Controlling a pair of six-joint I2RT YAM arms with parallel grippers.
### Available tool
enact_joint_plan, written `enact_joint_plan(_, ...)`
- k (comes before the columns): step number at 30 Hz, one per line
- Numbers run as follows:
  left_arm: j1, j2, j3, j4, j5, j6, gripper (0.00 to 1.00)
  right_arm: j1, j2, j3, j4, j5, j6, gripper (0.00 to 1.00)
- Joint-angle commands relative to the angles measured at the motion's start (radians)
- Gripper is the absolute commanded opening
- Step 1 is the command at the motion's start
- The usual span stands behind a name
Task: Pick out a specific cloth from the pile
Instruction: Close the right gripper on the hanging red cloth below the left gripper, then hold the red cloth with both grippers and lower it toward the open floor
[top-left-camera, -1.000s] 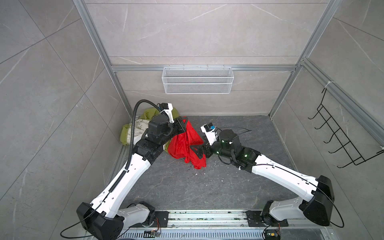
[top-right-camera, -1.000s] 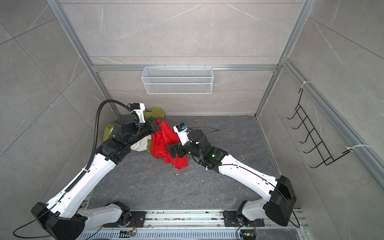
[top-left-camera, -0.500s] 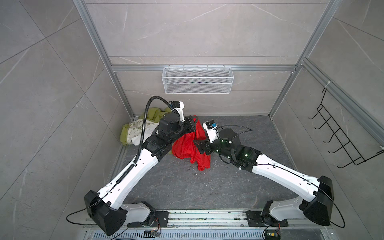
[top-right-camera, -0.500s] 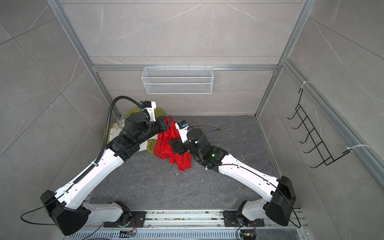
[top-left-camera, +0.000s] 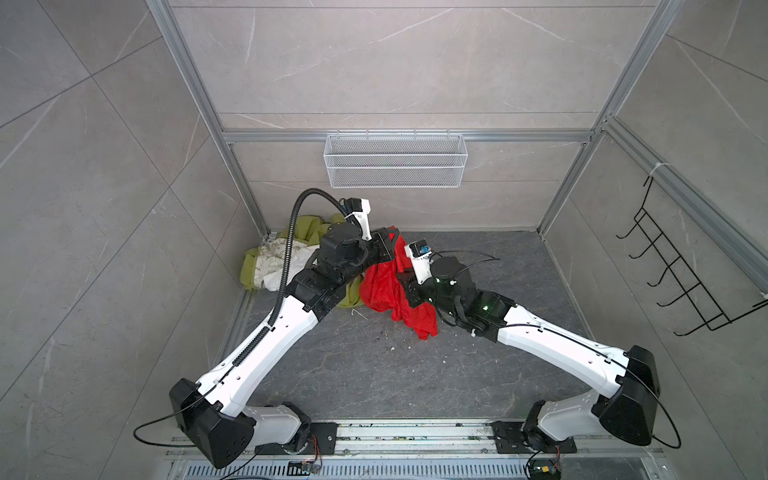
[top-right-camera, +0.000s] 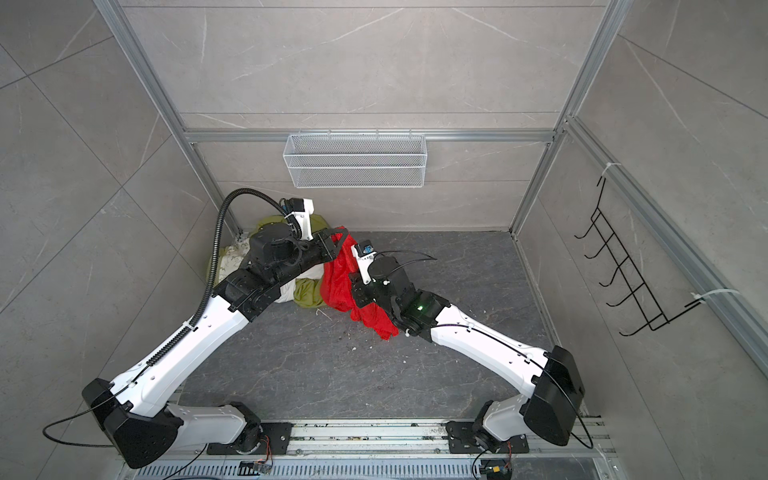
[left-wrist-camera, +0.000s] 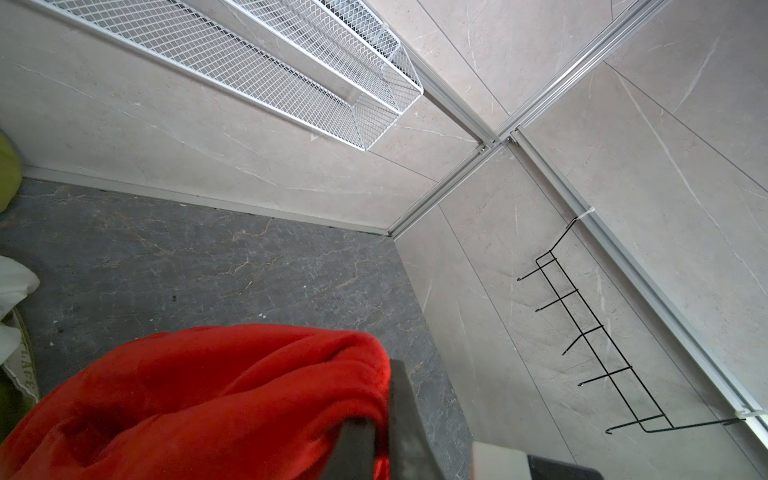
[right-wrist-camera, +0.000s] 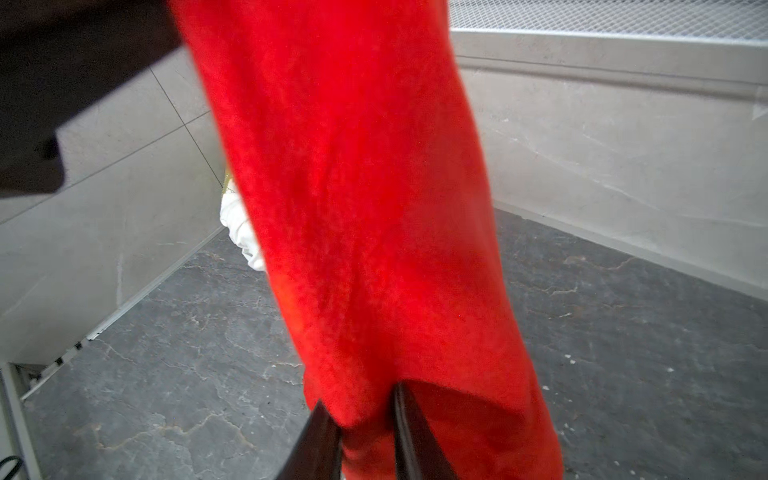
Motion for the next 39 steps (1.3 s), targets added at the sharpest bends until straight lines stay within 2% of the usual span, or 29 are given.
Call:
enact_joint_plan(1,-0.005,-0.027,0.037,0.082,-0.008,0.029,0.00,0.006,-0.010,0.031,-0.017,0.027,0.001,0.14)
enact_joint_plan(5,-0.006,-0.025,0.032,0.084,-0.007,0.027,0.00,0.006,-0.031,0.022,-0.021,0.040,0.003,0.00)
enact_joint_plan(14,-0.012,-0.025,0.020,0.088,-0.006,0.023,0.00,0.006,-0.108,-0.006,-0.074,0.059,-0.006,0.00)
enact_joint_plan(24,-0.046,-0.011,0.009,0.102,-0.017,0.027,0.00,0.005,-0.238,-0.036,-0.178,0.143,-0.039,0.00)
enact_joint_plan(33,-0.124,0.062,0.118,0.100,-0.012,0.073,0.00,0.002,-0.285,0.018,-0.224,0.256,-0.129,0.00)
enact_joint_plan(39,-0.143,0.126,0.176,0.096,0.009,0.075,0.00,-0.017,-0.324,0.043,-0.240,0.299,-0.181,0.00)
